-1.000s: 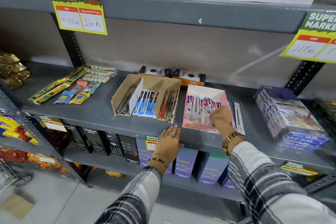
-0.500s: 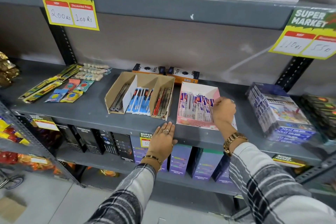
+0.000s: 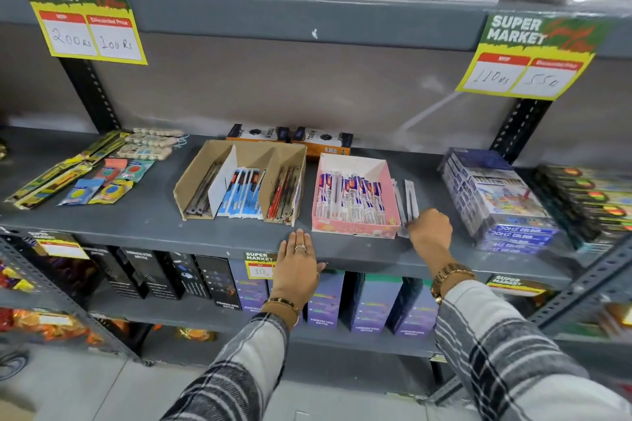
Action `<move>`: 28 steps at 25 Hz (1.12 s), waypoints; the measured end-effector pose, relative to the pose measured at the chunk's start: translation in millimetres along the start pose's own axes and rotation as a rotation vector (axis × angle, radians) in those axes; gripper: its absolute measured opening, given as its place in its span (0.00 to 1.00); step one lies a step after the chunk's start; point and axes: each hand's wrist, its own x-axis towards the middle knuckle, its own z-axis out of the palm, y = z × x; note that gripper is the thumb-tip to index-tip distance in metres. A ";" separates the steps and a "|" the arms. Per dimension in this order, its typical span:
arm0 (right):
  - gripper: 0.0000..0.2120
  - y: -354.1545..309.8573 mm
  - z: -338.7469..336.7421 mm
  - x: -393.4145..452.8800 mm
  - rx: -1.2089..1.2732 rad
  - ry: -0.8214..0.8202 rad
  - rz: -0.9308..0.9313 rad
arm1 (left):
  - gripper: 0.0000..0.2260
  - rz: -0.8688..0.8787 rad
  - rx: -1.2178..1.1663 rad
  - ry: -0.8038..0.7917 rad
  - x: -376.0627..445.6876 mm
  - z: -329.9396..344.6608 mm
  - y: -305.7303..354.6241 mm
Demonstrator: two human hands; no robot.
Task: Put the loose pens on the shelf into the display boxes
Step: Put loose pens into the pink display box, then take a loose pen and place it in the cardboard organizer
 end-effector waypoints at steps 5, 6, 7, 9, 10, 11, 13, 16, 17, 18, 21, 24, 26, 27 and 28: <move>0.17 -4.9 -0.3 7.0 -0.126 -0.006 -0.032 | 0.29 0.013 -0.001 0.011 -0.1 4.0 -2.8; 0.16 -4.6 0.1 8.1 -0.143 0.003 -0.042 | 0.29 0.013 0.002 0.012 0.3 3.8 -2.6; 0.16 -4.0 1.0 9.3 -0.156 0.009 -0.050 | 0.29 0.016 0.006 0.010 0.9 3.4 -2.7; 0.16 -2.6 1.7 9.3 -0.182 0.018 -0.066 | 0.29 0.023 0.013 0.000 1.3 2.5 -3.6; 0.15 -1.7 1.3 8.9 -0.188 0.024 -0.072 | 0.30 0.027 0.014 -0.002 1.1 2.4 -4.0; 0.15 -0.8 1.4 9.3 -0.187 0.034 -0.075 | 0.31 0.029 0.014 -0.001 0.9 2.7 -4.1; 0.14 1.8 1.8 8.7 -0.183 0.047 -0.074 | 0.32 0.029 0.012 0.005 0.2 2.9 -4.0; 0.13 5.2 0.0 4.8 -0.145 0.046 -0.062 | 0.34 0.037 0.022 -0.003 -0.3 0.9 -3.5; 0.13 6.0 -1.3 3.3 -0.120 0.039 -0.059 | 0.35 0.043 0.024 -0.008 -0.5 -0.6 -4.0; 0.13 7.0 -2.2 1.7 -0.087 0.029 -0.049 | 0.35 0.051 0.022 -0.016 -0.9 -1.9 -5.4; 0.13 13.7 -7.0 1.7 0.075 0.034 0.005 | 0.35 0.078 0.007 -0.038 -1.7 -6.6 -7.8; 0.13 15.8 -11.3 -3.4 0.266 0.083 0.036 | 0.35 0.105 -0.004 -0.052 -3.2 -8.3 -11.5; 0.13 11.2 -13.0 -6.8 0.404 0.116 0.057 | 0.34 0.114 -0.005 -0.046 -4.6 -7.2 -13.1; 0.12 6.6 -13.9 -6.7 0.487 0.118 0.069 | 0.34 0.115 -0.005 -0.040 -4.6 -6.7 -13.5; 0.12 0.7 -14.5 -7.1 0.558 0.116 0.077 | 0.34 0.116 -0.004 -0.038 -4.8 -6.2 -13.7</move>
